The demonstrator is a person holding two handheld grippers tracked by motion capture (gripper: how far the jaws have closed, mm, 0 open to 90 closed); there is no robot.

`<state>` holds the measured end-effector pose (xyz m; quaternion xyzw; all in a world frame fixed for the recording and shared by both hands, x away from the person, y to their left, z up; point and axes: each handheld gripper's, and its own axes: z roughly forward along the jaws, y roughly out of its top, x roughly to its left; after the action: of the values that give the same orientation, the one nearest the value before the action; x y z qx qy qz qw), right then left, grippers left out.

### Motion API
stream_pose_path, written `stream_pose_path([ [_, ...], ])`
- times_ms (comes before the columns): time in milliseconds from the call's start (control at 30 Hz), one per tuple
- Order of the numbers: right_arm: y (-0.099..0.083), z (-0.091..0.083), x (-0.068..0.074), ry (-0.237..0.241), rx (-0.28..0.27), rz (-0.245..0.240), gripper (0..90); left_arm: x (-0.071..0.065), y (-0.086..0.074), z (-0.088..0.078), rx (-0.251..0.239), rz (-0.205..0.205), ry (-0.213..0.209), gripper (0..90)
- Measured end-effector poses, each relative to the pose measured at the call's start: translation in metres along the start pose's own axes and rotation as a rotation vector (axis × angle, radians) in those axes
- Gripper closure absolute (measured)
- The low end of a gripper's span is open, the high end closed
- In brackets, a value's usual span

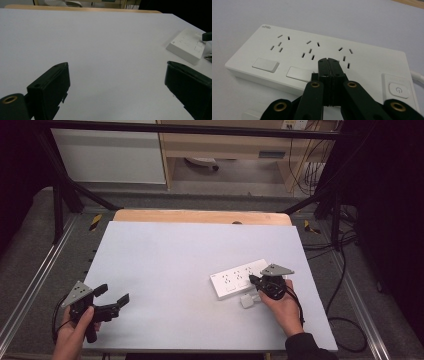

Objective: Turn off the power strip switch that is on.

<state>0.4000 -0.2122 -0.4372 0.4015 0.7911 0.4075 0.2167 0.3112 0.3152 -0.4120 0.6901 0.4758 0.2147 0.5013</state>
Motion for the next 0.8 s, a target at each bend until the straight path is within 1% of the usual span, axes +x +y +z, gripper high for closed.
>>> stream_pose_path([
  [200, -0.0004, 0.0007, 0.0001, 0.003, 0.006, 0.006, 89.8, 0.0002, 0.0, 0.0, 0.001, 0.002, 0.0, 5.9],
  [800, -0.001, 0.0019, -0.0001, 0.002, 0.012, 0.004, 89.8, 0.0003, 0.0001, -0.0002, 0.001, 0.003, 0.001, 5.9],
])
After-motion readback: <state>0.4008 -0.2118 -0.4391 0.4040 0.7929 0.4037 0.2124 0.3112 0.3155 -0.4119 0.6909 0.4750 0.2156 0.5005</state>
